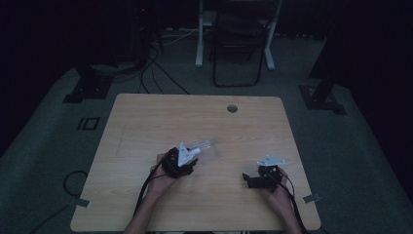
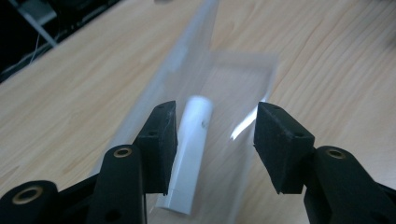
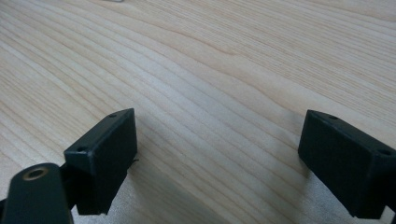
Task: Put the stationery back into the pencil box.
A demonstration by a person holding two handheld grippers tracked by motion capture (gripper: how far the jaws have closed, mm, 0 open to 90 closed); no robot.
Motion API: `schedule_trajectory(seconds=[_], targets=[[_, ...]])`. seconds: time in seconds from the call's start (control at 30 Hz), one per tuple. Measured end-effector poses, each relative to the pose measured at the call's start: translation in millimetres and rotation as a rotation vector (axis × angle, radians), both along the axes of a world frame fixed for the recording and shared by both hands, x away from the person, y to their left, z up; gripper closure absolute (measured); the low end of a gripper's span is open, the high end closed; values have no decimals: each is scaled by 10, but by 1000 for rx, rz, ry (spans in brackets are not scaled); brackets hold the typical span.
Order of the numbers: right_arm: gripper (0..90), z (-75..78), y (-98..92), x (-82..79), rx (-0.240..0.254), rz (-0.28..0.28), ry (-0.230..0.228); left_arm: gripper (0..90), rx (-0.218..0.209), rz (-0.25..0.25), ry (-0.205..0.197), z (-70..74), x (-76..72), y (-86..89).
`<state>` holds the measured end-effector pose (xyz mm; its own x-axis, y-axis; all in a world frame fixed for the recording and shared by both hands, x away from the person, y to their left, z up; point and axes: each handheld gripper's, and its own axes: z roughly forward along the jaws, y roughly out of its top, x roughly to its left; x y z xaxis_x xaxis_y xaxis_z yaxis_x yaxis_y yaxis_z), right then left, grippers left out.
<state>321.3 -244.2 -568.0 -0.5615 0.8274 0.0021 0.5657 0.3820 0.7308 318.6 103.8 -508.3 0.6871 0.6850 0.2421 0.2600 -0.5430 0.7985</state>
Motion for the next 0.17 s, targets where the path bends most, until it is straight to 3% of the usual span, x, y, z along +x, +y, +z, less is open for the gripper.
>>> schedule_trajectory(seconds=[0.1, 0.17], targets=[[116, 0, 0, 0, 0, 0, 0, 493, -82, 4, -13, 86, -103, 130], [116, 0, 0, 0, 0, 0, 0, 488, -105, 20, -31, 128, -157, 221]])
